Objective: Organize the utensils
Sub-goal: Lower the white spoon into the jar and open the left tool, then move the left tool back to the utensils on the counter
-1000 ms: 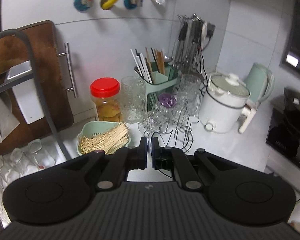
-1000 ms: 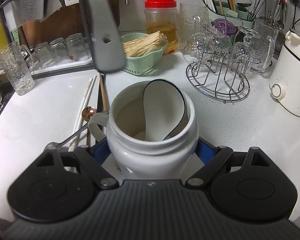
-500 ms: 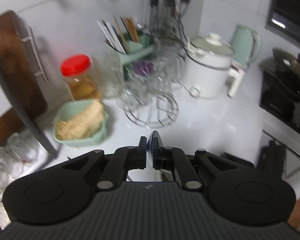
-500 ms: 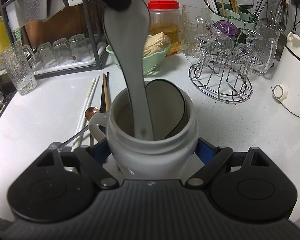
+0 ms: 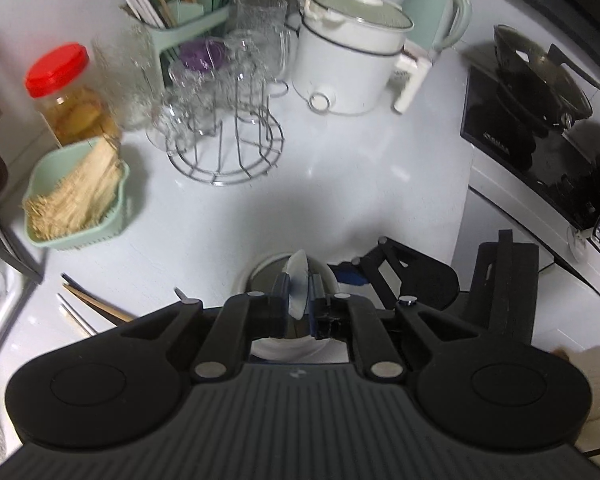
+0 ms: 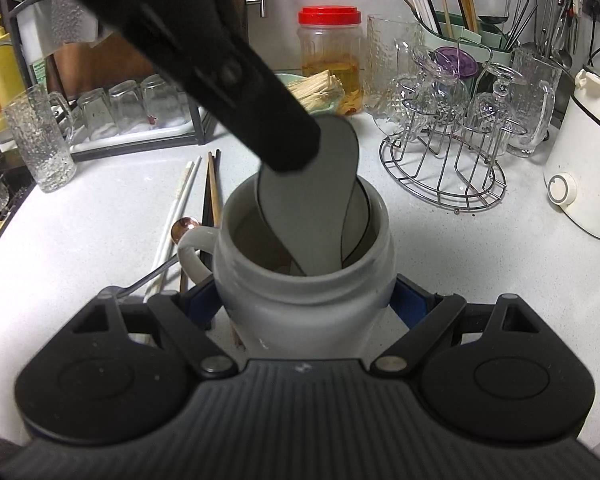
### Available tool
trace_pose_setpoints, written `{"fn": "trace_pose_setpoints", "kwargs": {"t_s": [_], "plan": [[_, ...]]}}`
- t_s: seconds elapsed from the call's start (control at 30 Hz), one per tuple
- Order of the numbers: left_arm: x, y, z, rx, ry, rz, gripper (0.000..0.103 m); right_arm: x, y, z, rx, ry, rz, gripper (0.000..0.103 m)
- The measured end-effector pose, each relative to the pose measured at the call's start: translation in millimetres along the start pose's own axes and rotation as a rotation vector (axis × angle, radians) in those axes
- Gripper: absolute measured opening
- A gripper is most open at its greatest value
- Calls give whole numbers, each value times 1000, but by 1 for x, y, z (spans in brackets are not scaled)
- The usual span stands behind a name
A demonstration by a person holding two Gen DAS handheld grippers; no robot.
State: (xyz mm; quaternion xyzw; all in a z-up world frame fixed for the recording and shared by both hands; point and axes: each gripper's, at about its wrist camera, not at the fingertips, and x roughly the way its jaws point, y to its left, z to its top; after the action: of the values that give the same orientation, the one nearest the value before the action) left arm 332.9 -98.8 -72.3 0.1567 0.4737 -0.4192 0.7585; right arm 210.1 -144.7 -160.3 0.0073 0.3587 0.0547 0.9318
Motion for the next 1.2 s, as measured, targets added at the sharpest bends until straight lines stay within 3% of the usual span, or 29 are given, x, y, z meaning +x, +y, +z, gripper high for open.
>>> {"fn": "trace_pose_setpoints", "kwargs": {"t_s": [0.3, 0.5, 0.77, 1.2], "plan": [[20, 9, 15, -7, 85, -41, 12, -1, -1, -2, 3, -10, 6, 91], [20, 6, 17, 22, 82, -33, 12, -2, 0, -4, -2, -17, 5, 91], [-1, 16, 14, -56, 13, -26, 20, -2, 0, -4, -1, -14, 4, 91], [-49, 8, -9, -142, -174, 73, 22, -1, 3, -2, 15, -8, -12, 91]]}}
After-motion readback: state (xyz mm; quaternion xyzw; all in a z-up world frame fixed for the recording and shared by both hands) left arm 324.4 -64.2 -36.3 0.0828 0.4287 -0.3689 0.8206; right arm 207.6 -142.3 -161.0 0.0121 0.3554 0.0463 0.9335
